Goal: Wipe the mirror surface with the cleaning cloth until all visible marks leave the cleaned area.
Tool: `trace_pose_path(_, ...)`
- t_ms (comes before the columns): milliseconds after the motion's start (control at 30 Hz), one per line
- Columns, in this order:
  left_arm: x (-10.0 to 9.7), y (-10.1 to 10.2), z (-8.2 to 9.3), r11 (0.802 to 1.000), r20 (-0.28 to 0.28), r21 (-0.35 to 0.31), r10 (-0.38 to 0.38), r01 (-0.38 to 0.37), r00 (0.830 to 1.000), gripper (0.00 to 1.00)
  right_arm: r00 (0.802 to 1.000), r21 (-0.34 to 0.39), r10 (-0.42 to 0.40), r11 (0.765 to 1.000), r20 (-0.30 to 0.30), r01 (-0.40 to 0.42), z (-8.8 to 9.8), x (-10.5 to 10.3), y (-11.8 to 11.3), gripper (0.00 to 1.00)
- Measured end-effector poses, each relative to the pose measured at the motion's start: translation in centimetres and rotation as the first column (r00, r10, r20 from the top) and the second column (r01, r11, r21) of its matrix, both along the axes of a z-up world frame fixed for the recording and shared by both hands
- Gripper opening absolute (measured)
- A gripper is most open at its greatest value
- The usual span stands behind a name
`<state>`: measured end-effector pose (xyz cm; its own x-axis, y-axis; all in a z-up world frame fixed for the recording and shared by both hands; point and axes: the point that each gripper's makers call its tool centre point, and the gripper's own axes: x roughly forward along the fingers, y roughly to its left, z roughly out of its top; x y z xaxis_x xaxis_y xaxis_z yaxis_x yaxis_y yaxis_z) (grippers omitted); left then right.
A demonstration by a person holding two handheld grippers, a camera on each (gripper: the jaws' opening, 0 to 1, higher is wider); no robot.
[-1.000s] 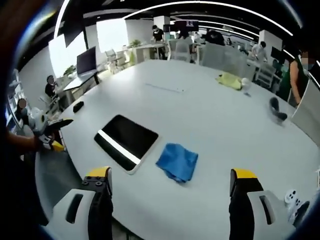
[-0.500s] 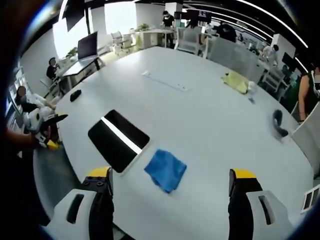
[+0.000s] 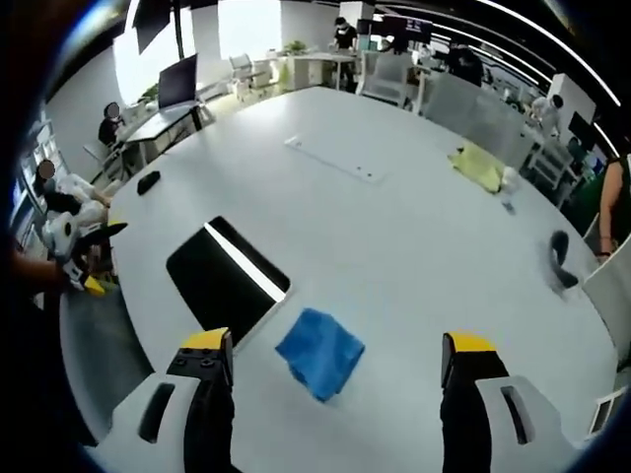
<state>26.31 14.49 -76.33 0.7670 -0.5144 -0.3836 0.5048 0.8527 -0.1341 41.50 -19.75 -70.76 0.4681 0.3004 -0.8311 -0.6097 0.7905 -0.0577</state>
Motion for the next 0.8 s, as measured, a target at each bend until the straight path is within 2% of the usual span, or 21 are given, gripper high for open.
trace_pose_path(167,0.0,0.1,0.0,1.000,0.000,0.000,0.003,-0.003,1.000,0.99,1.000,-0.006,0.016,1.000,-0.020,-0.017,-1.9,0.0,0.2,0.83)
trace_pose_path(500,0.1,0.2,-0.1,1.000,-0.006,0.002,0.005,-0.005,1.000,0.99,0.997,-0.017,0.027,0.999,-0.079,-0.028,-6.9,-0.5,0.1,0.72)
trace_pose_path(633,0.1,0.3,-0.2,1.000,-0.007,0.003,0.006,-0.006,1.000,0.99,0.997,-0.013,0.038,0.999,-0.064,-0.039,-8.0,-0.5,0.4,0.67)
trace_pose_path(700,0.1,0.3,-0.2,1.000,-0.007,0.003,0.006,-0.006,1.000,0.99,0.998,-0.020,0.059,0.998,-0.019,-0.059,-8.1,0.0,0.7,0.62)
trace_pose_path(800,0.1,0.3,-0.2,1.000,-0.008,0.003,0.006,-0.006,1.000,0.99,0.997,-0.033,0.072,0.997,-0.012,-0.072,-8.7,-0.1,0.9,0.57)
